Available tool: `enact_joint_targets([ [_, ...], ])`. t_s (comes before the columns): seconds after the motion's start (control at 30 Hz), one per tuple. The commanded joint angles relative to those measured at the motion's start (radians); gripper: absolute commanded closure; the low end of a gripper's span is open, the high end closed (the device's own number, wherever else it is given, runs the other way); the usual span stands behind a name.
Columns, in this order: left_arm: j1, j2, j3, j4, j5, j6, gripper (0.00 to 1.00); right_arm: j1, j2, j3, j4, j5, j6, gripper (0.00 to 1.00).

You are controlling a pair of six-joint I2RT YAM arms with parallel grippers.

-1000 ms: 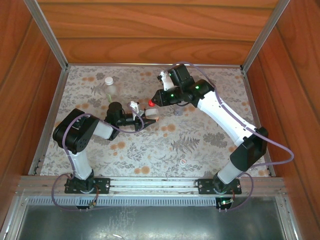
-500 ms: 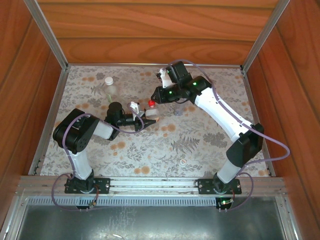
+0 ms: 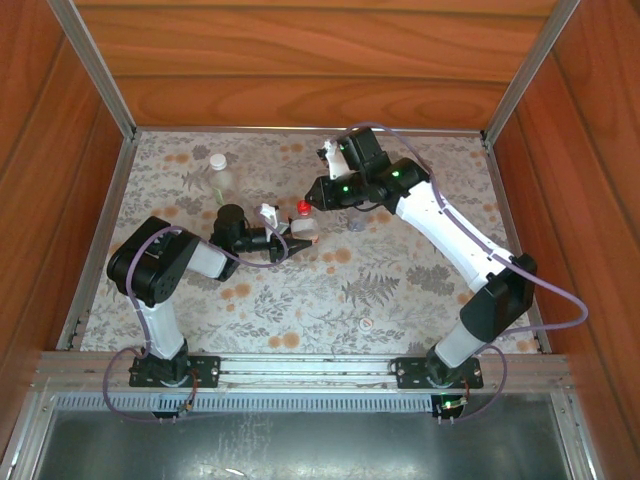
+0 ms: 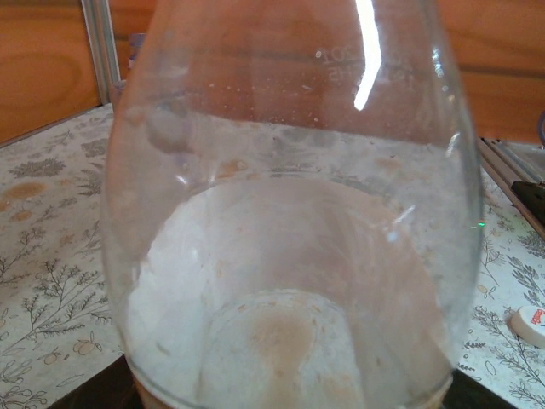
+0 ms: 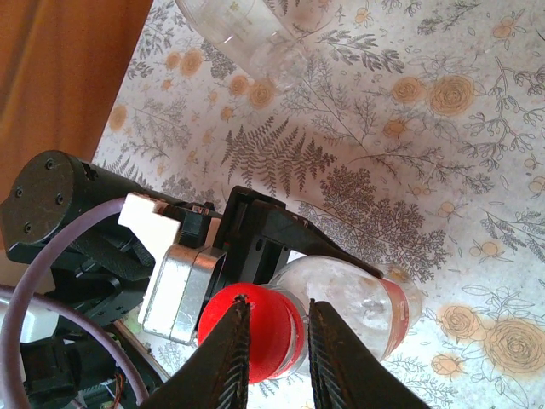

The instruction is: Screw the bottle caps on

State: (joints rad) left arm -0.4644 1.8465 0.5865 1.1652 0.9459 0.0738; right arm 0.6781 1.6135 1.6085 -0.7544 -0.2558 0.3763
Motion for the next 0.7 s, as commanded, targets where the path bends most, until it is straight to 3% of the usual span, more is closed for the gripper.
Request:
enact_joint_targets([
  [0.0, 0.009, 0.063, -0.025, -0.167, -0.039, -0.005, 0.51, -0.009, -0.021, -0.019, -0.016, -0.015, 0.006, 0.75],
  [0.2, 0.01, 0.063, -0.026, -0.167, -0.04, -0.005, 0.51, -0.008, -0.022, -0.017, -0.023, -0.033, -0.004, 0.74],
  [0.33, 0.01, 0.063, -0.026, -0.167, -0.038, -0.002, 0.51, -0.009, -0.02, -0.006, -0.021, -0.037, -0.003, 0.65],
  [0.67, 0.01, 0.063, -0.027, -0.167, -0.037, -0.002, 0.51, -0.008, 0.023, 0.047, -0.03, -0.04, -0.023, 0.62],
])
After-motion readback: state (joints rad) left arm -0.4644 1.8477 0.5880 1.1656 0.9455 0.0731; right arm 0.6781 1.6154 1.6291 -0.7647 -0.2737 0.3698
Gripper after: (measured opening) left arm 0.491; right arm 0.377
